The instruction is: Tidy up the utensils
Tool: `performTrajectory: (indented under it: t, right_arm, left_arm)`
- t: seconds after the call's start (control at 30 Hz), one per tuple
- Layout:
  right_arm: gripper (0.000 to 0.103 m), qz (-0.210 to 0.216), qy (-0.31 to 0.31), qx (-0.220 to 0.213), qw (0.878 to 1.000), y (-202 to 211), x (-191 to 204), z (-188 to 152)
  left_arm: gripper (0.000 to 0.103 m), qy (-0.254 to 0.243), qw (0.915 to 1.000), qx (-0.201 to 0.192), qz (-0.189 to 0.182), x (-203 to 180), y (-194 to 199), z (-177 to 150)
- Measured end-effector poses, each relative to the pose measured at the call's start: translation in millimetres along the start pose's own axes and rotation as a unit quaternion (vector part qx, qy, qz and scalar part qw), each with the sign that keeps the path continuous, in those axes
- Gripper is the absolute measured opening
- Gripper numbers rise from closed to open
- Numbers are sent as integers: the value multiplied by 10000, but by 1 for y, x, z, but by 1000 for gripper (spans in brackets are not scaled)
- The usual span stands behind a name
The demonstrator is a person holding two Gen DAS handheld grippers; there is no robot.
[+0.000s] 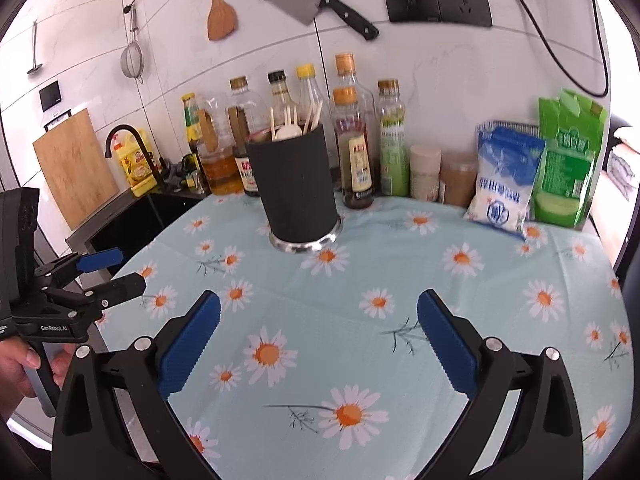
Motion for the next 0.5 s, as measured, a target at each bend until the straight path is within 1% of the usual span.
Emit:
performTrajectory:
  t: [0.13, 0.33, 0.5]
  right_arm:
    - [98, 31, -89, 133, 9999, -1, 2, -7]
    - [98, 29, -71, 234, 9997, -2, 5, -11]
    - [98, 27, -60, 240, 9997, -2, 5, -11]
  left_arm:
    - [97, 4, 10000, 30, 23, -2, 0, -4]
    - [97, -5, 9998, 175, -69, -7, -2, -15]
    - [97, 5, 9999, 137, -81, -8, -1, -15]
Point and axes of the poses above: each gripper's, at about its wrist camera, not at the fingertips, and y roughly against the way its jaws point, x to its left, z to its top, the point moved 6 cm from there along -y, roughly the way its jaws point, and after that the axes turned 15 degrees about -x, right-handed, at the moved point
